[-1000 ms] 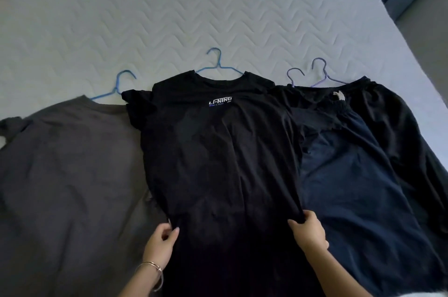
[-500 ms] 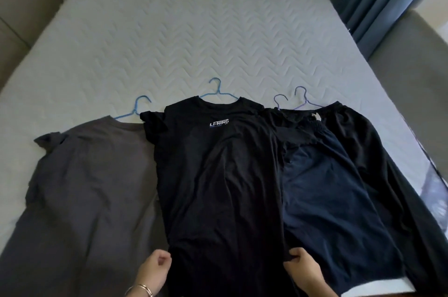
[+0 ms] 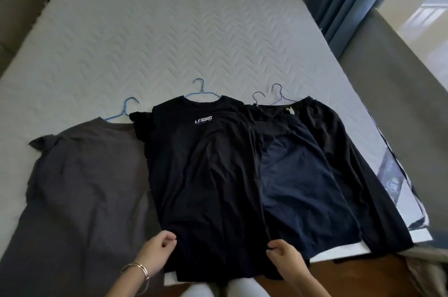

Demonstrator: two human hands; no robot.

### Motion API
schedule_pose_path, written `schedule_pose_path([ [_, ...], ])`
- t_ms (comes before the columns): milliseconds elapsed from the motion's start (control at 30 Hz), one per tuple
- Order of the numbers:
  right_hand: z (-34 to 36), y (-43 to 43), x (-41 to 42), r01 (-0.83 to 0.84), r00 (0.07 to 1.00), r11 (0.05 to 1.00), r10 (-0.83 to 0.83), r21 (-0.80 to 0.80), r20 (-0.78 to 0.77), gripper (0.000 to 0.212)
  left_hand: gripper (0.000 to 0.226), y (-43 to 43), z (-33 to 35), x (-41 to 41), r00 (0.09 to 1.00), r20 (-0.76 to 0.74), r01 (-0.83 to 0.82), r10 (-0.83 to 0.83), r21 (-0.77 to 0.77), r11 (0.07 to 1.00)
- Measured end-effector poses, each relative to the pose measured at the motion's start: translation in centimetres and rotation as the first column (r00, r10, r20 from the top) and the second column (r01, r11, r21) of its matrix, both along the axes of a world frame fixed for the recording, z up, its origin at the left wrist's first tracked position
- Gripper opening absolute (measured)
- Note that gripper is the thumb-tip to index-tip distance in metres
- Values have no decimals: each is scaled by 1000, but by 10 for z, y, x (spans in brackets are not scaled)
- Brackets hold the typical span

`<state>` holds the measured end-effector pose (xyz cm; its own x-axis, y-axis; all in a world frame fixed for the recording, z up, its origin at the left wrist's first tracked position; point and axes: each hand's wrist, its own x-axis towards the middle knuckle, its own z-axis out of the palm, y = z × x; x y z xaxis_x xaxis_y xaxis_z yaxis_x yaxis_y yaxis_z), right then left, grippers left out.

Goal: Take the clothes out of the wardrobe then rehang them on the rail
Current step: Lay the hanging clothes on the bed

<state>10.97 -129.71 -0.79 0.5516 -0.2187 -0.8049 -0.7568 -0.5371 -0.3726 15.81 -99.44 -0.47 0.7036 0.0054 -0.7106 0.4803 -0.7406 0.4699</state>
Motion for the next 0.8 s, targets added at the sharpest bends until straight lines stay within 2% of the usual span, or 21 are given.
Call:
schedule_pose_path([
  [167, -11, -26, -4, 56, 996, 996, -52, 70, -66, 19, 8, -31, -3, -28, 986, -71, -151, 149, -29, 988],
  [267, -16, -43, 1, 38, 998, 997, -35, 73, -44, 18, 19, -38, -12, -50, 957, -124, -268, 261, -38, 963],
  [433, -17, -53, 29, 5, 998, 994, 3, 110, -69, 6, 20, -37, -15, -61, 903, -140, -413, 405, -33, 910],
  [533, -24, -51, 60, -43, 997, 993, 50, 109, -60, 19, 18, -33, -16, -48, 878, -131, -466, 460, -20, 885],
  [700, -46, -39, 128, -25, 999, 990, 28, 141, -19, 7, 10, -28, -27, 7, 866, -138, -489, 481, -31, 871],
  [800, -54, -29, 179, -71, 997, 992, 69, 108, 26, 10, 13, -28, -43, 60, 890, -80, -450, 449, 9, 893],
])
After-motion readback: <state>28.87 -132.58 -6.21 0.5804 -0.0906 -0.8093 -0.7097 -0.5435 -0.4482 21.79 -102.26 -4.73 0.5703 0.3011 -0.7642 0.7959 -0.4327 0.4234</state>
